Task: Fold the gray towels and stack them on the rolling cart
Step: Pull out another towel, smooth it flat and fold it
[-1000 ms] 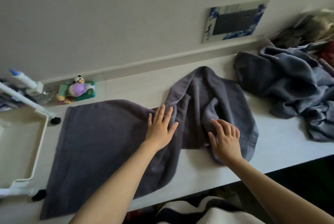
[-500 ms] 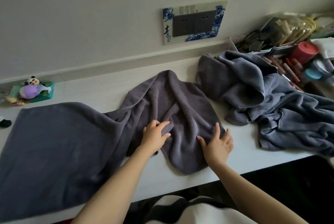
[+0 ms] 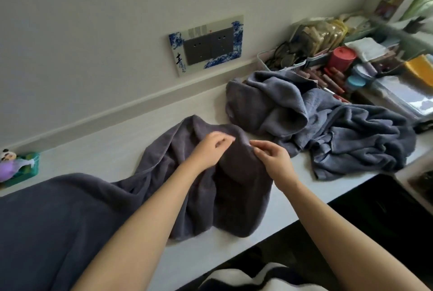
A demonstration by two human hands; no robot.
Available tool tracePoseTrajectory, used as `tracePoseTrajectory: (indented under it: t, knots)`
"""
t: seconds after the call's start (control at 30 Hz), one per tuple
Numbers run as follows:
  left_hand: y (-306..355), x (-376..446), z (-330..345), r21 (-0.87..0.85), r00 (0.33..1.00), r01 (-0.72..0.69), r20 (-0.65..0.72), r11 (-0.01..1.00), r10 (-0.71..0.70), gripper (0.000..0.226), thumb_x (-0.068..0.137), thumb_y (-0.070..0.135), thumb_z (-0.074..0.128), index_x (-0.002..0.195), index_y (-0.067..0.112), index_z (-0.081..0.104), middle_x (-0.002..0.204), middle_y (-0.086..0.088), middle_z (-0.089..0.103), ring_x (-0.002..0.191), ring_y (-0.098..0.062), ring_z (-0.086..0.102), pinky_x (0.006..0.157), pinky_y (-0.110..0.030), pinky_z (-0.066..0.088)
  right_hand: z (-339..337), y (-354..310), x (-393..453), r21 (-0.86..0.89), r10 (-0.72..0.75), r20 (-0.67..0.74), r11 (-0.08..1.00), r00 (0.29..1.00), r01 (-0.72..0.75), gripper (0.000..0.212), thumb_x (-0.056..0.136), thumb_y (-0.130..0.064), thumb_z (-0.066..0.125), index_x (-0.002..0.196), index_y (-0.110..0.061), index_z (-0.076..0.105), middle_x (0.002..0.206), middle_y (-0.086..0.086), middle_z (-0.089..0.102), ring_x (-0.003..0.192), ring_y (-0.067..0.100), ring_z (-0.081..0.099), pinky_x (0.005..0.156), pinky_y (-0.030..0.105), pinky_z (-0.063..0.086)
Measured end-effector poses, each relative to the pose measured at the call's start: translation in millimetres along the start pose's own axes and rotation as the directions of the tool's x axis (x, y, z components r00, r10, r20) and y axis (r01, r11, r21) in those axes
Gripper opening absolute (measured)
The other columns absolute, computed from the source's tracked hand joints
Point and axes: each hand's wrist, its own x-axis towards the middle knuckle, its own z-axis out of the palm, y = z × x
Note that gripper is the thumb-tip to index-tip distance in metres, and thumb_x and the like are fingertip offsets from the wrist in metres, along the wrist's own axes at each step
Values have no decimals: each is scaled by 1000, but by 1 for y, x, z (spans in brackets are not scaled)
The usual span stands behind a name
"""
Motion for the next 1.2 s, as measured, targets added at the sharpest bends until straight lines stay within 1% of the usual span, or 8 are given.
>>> tracePoseTrajectory:
  t: [0.17, 0.33, 0.4, 0.57, 0.73, 0.87, 1.0, 1.2]
  knots:
    - [58, 28, -5, -318, 923, 17, 370, 948, 108, 37, 100, 10, 31, 131, 0, 49, 137, -16, 49, 126, -17, 45, 111, -29, 30, -21, -38, -9, 25, -177, 79, 984, 981, 176, 24, 84, 1, 63, 95, -21, 62, 88, -6, 67, 77, 0, 60, 75, 16, 45]
    - [82, 45, -8, -86, 771, 19, 636, 996, 40, 24, 93, 34, 52, 104, 18, 67, 98, 7, 68, 92, 1, 57, 92, -18, 42, -58, -68, -12, 23, -251, 52, 968, 966, 251, 20, 82, 2, 65, 81, -17, 62, 74, -7, 66, 71, 5, 58, 70, 17, 45]
    - [91, 50, -15, -46, 759, -61, 647, 997, 76, 13, 89, 29, 60, 80, 23, 68, 73, 13, 65, 71, 4, 59, 69, -12, 43, -75, -73, -13, 23, -199, 35, 980, 979, 199, 13, 81, -12, 71, 89, -20, 64, 80, 2, 68, 75, 9, 60, 74, 21, 47]
    - [115, 64, -22, -466, 864, 95, 478, 880, 161, 15, 91, 15, 56, 98, 16, 68, 93, 0, 72, 91, -12, 66, 86, -24, 51, -101, -65, -16, -256, 108, 336, 967, 936, -20, 44, 62, -55, 75, 83, -17, 71, 80, -6, 73, 80, 6, 68, 75, 24, 52]
    - [149, 97, -46, -433, 844, 60, 503, 900, 186, 4, 85, 17, 61, 84, 15, 65, 76, 5, 67, 73, -7, 61, 65, -15, 49, -148, -72, 1, -53, 100, 223, 995, 970, -90, 64, 62, -56, 78, 91, 1, 69, 93, 15, 72, 84, 24, 67, 89, 43, 51]
    - [199, 131, -66, 107, 801, -184, 592, 977, 86, 19, 71, 32, 74, 67, 22, 59, 64, 13, 58, 61, -1, 53, 54, -13, 40, -191, -96, 21, 72, -40, 173, 997, 984, 28, 41, 70, -48, 68, 91, -13, 69, 82, -1, 74, 78, 11, 68, 70, 18, 53]
    - [246, 185, -73, 734, 881, -304, 460, 608, -114, 28, 71, 31, 79, 90, 13, 68, 88, 0, 69, 84, -20, 64, 73, -28, 50, -233, -114, 48, 128, -52, 105, 991, 993, 38, 31, 78, -35, 56, 98, -14, 67, 81, -2, 74, 74, 9, 68, 65, 18, 53]
    - [290, 253, -23, 830, 910, -103, -144, 549, 388, 23, 91, 25, 52, 105, 20, 69, 112, -11, 60, 100, -34, 58, 77, -32, 42, -280, -107, 94, -110, 87, -127, 989, 988, -101, 28, 86, -45, 60, 84, -19, 69, 77, -2, 71, 72, 13, 66, 66, 26, 48]
